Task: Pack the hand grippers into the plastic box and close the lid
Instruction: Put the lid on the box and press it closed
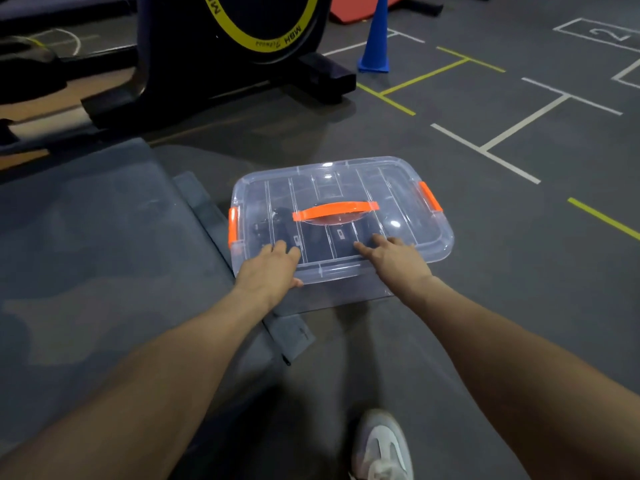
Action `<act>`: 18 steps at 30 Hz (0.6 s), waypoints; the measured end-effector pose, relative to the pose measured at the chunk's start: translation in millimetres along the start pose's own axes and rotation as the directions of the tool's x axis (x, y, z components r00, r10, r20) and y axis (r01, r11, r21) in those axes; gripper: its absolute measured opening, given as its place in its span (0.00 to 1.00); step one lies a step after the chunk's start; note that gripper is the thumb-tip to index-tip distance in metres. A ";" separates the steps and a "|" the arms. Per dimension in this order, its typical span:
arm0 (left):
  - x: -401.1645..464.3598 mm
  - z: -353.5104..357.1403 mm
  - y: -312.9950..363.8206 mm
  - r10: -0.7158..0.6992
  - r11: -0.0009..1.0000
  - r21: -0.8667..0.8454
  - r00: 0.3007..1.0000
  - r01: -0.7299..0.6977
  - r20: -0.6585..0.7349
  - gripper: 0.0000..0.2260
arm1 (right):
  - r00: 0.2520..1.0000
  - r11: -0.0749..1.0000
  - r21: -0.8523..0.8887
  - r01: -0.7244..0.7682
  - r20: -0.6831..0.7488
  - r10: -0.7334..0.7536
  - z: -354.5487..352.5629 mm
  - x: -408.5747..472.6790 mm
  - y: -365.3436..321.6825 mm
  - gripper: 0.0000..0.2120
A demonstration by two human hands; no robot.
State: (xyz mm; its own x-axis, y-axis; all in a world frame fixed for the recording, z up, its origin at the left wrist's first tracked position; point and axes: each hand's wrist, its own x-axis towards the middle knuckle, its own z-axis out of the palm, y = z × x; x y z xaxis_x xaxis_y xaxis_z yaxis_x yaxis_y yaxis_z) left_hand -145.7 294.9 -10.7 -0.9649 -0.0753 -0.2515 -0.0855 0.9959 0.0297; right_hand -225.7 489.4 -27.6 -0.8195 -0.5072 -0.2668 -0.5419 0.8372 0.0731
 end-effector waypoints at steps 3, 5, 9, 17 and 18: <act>18.7 -7.3 -12.6 -0.030 1.000 -0.001 1.000 0.030 0.007 0.17 | 0.999 1.000 -0.004 0.010 -0.050 -0.010 -5.7 28.2 -4.2 0.26; 30.7 -11.7 -20.7 -0.054 0.998 -0.006 0.998 0.054 0.009 0.18 | 0.997 1.000 -0.005 0.013 -0.081 -0.013 -9.4 48.5 -7.3 0.25; 51.4 -15.3 -27.2 -0.115 0.993 -0.005 0.993 0.115 -0.001 0.21 | 0.992 1.000 -0.008 0.025 -0.126 -0.026 -14.2 86.7 -9.2 0.22; 55.8 -15.6 -25.5 -0.196 0.981 0.001 0.981 0.196 -0.011 0.21 | 0.984 0.995 0.003 0.097 -0.149 -0.095 -18.3 109.8 -10.1 0.22; 53.7 -15.1 -26.2 -0.201 0.980 0.000 0.980 0.201 -0.009 0.21 | 0.984 0.995 0.006 0.099 -0.150 -0.097 -17.4 108.3 -11.8 0.23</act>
State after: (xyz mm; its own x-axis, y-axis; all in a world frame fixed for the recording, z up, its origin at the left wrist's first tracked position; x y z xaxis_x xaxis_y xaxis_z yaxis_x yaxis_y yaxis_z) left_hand -199.0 264.0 -10.4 -0.9302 -0.2741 -0.2441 -0.2775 0.9605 -0.0212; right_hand -311.3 421.1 -40.7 -0.7818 -0.6108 -0.1251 -0.6192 0.7842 0.0406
